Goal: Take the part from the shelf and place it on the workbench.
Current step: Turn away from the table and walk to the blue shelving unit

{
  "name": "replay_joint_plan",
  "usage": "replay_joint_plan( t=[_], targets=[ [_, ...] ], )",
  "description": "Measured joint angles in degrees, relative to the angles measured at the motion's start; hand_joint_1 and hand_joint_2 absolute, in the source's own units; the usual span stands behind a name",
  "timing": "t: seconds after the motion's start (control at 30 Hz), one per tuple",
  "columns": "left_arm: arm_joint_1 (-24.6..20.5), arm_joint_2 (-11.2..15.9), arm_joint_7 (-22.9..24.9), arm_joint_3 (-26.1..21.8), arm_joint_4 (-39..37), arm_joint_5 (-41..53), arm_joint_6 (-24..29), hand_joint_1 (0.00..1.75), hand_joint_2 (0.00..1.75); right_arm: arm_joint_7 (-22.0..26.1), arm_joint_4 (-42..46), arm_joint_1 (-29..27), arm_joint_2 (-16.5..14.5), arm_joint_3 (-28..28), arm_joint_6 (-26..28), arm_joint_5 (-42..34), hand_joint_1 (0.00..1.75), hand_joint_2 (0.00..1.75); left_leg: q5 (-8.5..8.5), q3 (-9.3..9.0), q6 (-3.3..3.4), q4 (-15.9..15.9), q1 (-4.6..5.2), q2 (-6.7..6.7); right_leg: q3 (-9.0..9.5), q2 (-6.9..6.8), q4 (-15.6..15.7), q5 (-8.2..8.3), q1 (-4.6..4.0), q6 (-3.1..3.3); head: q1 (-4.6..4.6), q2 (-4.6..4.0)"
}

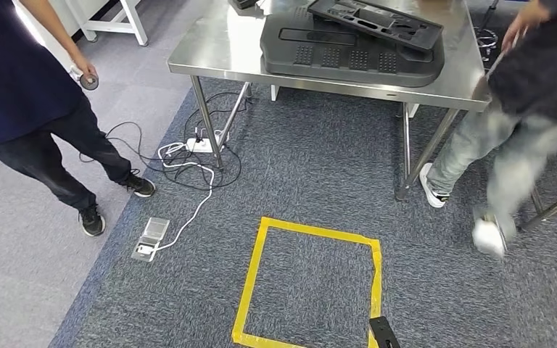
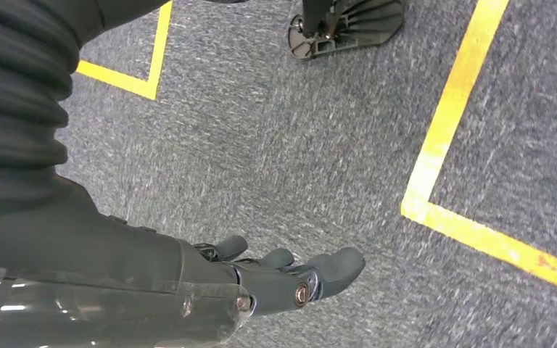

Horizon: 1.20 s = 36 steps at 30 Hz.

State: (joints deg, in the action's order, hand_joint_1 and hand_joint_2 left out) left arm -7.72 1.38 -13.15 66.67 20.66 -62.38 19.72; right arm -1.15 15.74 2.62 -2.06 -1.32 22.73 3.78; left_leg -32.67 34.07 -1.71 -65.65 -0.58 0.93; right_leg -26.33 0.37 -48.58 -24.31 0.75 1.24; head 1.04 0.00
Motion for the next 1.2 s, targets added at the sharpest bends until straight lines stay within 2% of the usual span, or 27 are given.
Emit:
replay_joint_plan(
  t=[0.03, 0.07, 0.1, 0.13, 0.2, 0.23, 0.27, 0.33, 0.37, 0.43, 0.5, 0.53, 0.57, 0.6, 0.63, 0.7, 0.73, 0.77, 0.87, 0.9, 0.93, 1.0, 1.03, 1.07, 1.1, 1.13, 1.2],
  targets=[
    [0.06, 0.0, 0.05, 0.01, 0.07, 0.01, 0.06, 0.0, 0.0, -0.07, 0.0, -0.02, 0.01, -0.01, 0.04, -0.2, 0.0, 1.75, -0.88, 1.36, -0.08, -2.93, -0.04, -0.05, 0.0, -0.43, 0.0, -0.01, -0.03, 0.02, -0.19, 0.0],
    [0.11, 0.0, 0.12, 0.01, 0.1, 0.02, 0.14, 0.0, 0.0, -0.14, 0.0, -0.02, 0.01, -0.01, 0.07, -0.41, 0.0, 1.75, -0.58, 1.63, -0.04, -3.58, -0.04, -0.11, 0.05, -0.82, 0.0, -0.03, -0.04, 0.01, -0.35, 0.0],
    [0.13, 0.0, 0.18, 0.02, 0.11, 0.04, 0.21, 0.0, 0.0, -0.17, 0.0, 0.0, 0.0, -0.01, 0.11, -0.56, 0.0, 1.75, 0.89, 0.62, 0.11, -1.58, -0.02, -0.27, 0.15, -1.15, 0.0, -0.08, -0.04, -0.03, -0.51, -0.01],
    [0.11, 0.0, 0.23, 0.02, 0.12, 0.05, 0.26, 0.0, 0.0, -0.19, 0.0, 0.03, -0.01, -0.02, 0.15, -0.66, 0.0, 1.75, 3.06, -1.44, 0.37, 2.52, 0.05, -0.8, 0.31, -1.45, 0.01, -0.14, -0.03, -0.1, -0.67, -0.01],
    [-0.06, 0.0, 0.25, 0.02, 0.14, 0.07, 0.32, 0.0, 0.0, -0.2, 0.0, 0.06, -0.02, -0.03, 0.22, -0.7, 0.0, 1.75, 6.97, -5.89, 1.13, 11.79, 0.42, -3.18, 0.6, -1.9, -0.08, -0.38, -0.15, -0.43, -1.02, -0.01],
    [-0.17, 0.0, 0.26, 0.02, 0.15, 0.08, 0.34, 0.0, 0.0, -0.21, 0.0, 0.04, -0.02, -0.03, 0.25, -0.71, 0.0, 1.75, 7.95, -7.15, 1.46, 14.72, 0.62, -4.14, 0.67, -2.15, -0.14, -0.49, -0.25, -0.66, -1.1, 0.0],
    [-0.25, 0.0, 0.26, 0.02, 0.17, 0.09, 0.36, 0.0, 0.0, -0.21, 0.0, 0.01, -0.02, -0.03, 0.27, -0.73, 0.0, 1.75, 8.28, -7.61, 1.73, 16.13, 0.79, -4.59, 0.7, -2.44, -0.17, -0.6, -0.35, -0.92, -1.09, 0.0],
    [-0.22, 0.0, 0.3, 0.02, 0.22, 0.13, 0.39, 0.0, 0.0, -0.23, 0.0, 0.01, -0.01, -0.03, 0.35, -0.88, 0.0, 1.75, 8.5, -7.57, 2.27, 16.77, 0.73, -3.87, 0.79, -3.05, -0.17, -0.82, -0.39, -1.54, -0.93, 0.0],
    [-0.17, 0.01, 0.32, 0.02, 0.25, 0.15, 0.43, 0.0, 0.0, -0.23, 0.0, 0.04, -0.01, -0.04, 0.4, -1.04, 0.0, 1.75, 8.69, -7.57, 2.62, 16.98, 0.61, -3.48, 0.63, -2.88, -0.74, -1.46, -0.34, -1.86, -0.84, 0.0],
    [-0.22, 0.02, 0.38, 0.02, 0.3, 0.13, 0.65, 0.0, 0.0, -0.25, 0.0, 0.05, -0.04, -0.07, 0.49, -1.42, 0.0, 1.75, 9.11, -7.58, 3.28, 17.36, 0.34, -2.8, -1.45, -1.81, -5.83, -4.95, -0.22, -2.38, -0.5, 0.0],
    [-0.27, 0.01, 0.42, 0.02, 0.35, 0.08, 0.91, 0.0, 0.0, -0.32, 0.0, -0.06, -0.03, -0.09, 0.52, -1.68, 0.0, 1.75, 9.22, -7.42, 3.5, 17.37, 0.34, -2.09, -5.57, -0.93, -15.11, -9.6, -0.17, -2.64, 0.11, 0.0],
    [-0.25, 0.01, 0.44, 0.02, 0.39, 0.04, 0.99, 0.0, 0.0, -0.37, 0.0, -0.15, 0.0, -0.1, 0.52, -1.73, 0.0, 1.75, 9.22, -7.41, 3.51, 17.35, 0.35, -1.7, -7.29, -0.79, -18.73, -10.78, -0.16, -2.71, 0.4, 0.0],
    [-0.21, 0.0, 0.46, 0.02, 0.42, 0.01, 1.06, 0.0, 0.0, -0.39, 0.0, -0.22, 0.02, -0.1, 0.52, -1.75, 0.0, 1.75, 9.21, -7.45, 3.51, 17.33, 0.35, -1.27, -8.08, -0.71, -20.21, -10.69, -0.16, -2.7, 0.69, 0.0],
    [-0.2, 0.0, 0.49, 0.02, 0.44, -0.03, 1.05, 0.0, 0.0, -0.4, 0.0, -0.26, 0.03, -0.1, 0.52, -1.76, 0.0, 1.75, 9.2, -7.54, 3.49, 17.31, 0.34, -0.84, -7.75, -0.6, -19.22, -9.38, -0.16, -2.62, 0.99, 0.0],
    [-0.24, -0.01, 0.51, 0.02, 0.44, -0.06, 0.97, 0.0, 0.0, -0.4, 0.0, -0.26, 0.04, -0.11, 0.52, -1.8, 0.0, 1.75, 9.17, -7.69, 3.44, 17.31, 0.32, -0.38, -6.21, -0.28, -15.6, -7.0, -0.15, -2.44, 1.28, 0.0],
    [-0.41, -0.09, 0.52, 0.02, 0.45, -0.13, 0.68, 0.0, 0.0, -0.4, 0.0, -0.25, 0.11, -0.15, 0.54, -1.98, 0.0, 1.75, 9.02, -7.84, 3.15, 17.21, 0.32, 0.4, -2.15, 1.74, -6.14, -2.26, -0.22, -1.95, 1.75, 0.0],
    [-0.52, -0.14, 0.51, 0.02, 0.45, -0.15, 0.56, 0.0, 0.0, -0.44, 0.0, -0.26, 0.17, -0.17, 0.54, -2.09, 0.0, 1.75, 8.96, -7.8, 2.93, 17.12, 0.38, 0.8, -0.71, 2.6, -2.66, -0.83, -0.24, -1.74, 1.9, 0.0],
    [-0.6, -0.19, 0.5, 0.02, 0.45, -0.17, 0.49, 0.0, 0.0, -0.47, 0.0, -0.29, 0.24, -0.2, 0.56, -2.17, 0.0, 1.75, 8.91, -7.69, 2.65, 17.05, 0.43, 1.15, -0.05, 3.14, -0.92, -0.31, -0.31, -1.57, 1.89, 0.0],
    [-0.57, -0.21, 0.41, 0.02, 0.45, -0.18, 0.43, 0.0, 0.0, -0.55, 0.0, -0.25, 0.32, -0.37, 0.61, -2.32, 0.0, 1.75, 8.56, -7.43, 1.75, 16.6, 0.46, 1.7, 0.25, 2.18, 0.07, 0.0, -0.25, -0.84, 1.53, 0.0],
    [-0.56, -0.21, 0.33, 0.02, 0.45, -0.17, 0.43, 0.0, 0.0, -0.56, 0.0, -0.2, 0.34, -0.43, 0.63, -2.4, 0.0, 1.75, 7.57, -6.85, 1.42, 15.15, 0.46, 1.35, 0.32, 1.77, 0.31, 0.18, -0.14, -0.55, 1.27, 0.0],
    [-0.62, -0.21, 0.24, 0.02, 0.45, -0.16, 0.4, 0.0, 0.0, -0.56, 0.0, -0.17, 0.36, -0.49, 0.64, -2.51, 0.0, 1.75, 5.79, -5.6, 1.09, 12.22, 0.41, 0.86, 0.37, 1.27, 0.56, 0.34, -0.04, -0.3, 0.92, 0.0],
    [-0.72, -0.23, 0.1, 0.02, 0.45, -0.11, 0.26, 0.0, 0.0, -0.56, 0.0, -0.22, 0.42, -0.6, 0.68, -2.7, 0.0, 1.75, 1.16, -1.37, 0.49, 2.99, 0.23, 0.05, 0.37, 0.28, 0.7, 0.4, -0.04, -0.07, 0.15, 0.0],
    [-0.71, -0.23, 0.08, 0.02, 0.45, -0.09, 0.15, 0.0, 0.0, -0.55, 0.0, -0.26, 0.43, -0.69, 0.68, -2.74, 0.0, 1.75, -0.46, 0.59, 0.3, -1.19, 0.12, -0.05, 0.35, -0.2, 0.7, 0.38, -0.05, -0.03, -0.08, 0.0],
    [-0.65, -0.24, 0.04, 0.02, 0.45, -0.09, 0.04, 0.0, 0.0, -0.54, 0.0, -0.27, 0.43, -0.81, 0.68, -2.77, 0.0, 1.75, -0.95, 1.64, 0.21, -3.45, 0.05, -0.1, 0.37, -0.61, 0.7, 0.34, -0.04, -0.02, -0.2, 0.0],
    [-0.59, -0.24, -0.03, 0.02, 0.45, -0.11, -0.07, 0.0, 0.0, -0.52, 0.0, -0.26, 0.43, -0.95, 0.68, -2.78, 0.0, 1.75, -0.19, 1.45, 0.23, -3.13, 0.02, -0.2, 0.43, -0.96, 0.69, 0.29, -0.02, -0.06, -0.34, 0.0],
    [-0.58, -0.24, -0.15, 0.02, 0.44, -0.12, -0.15, 0.0, 0.0, -0.47, 0.0, -0.25, 0.44, -1.11, 0.68, -2.8, 0.0, 1.75, 1.56, 0.04, 0.37, -0.34, 0.02, -0.49, 0.56, -1.27, 0.69, 0.22, 0.0, -0.12, -0.48, 0.0],
    [-0.69, -0.22, -0.49, 0.02, 0.43, -0.13, -0.32, 0.0, 0.0, -0.36, 0.01, -0.23, 0.43, -1.52, 0.67, -2.91, 0.0, 1.75, 5.9, -4.65, 0.93, 9.04, 0.26, -2.37, 0.93, -1.79, 0.65, -0.01, -0.05, -0.41, -0.78, 0.0]
  ],
)
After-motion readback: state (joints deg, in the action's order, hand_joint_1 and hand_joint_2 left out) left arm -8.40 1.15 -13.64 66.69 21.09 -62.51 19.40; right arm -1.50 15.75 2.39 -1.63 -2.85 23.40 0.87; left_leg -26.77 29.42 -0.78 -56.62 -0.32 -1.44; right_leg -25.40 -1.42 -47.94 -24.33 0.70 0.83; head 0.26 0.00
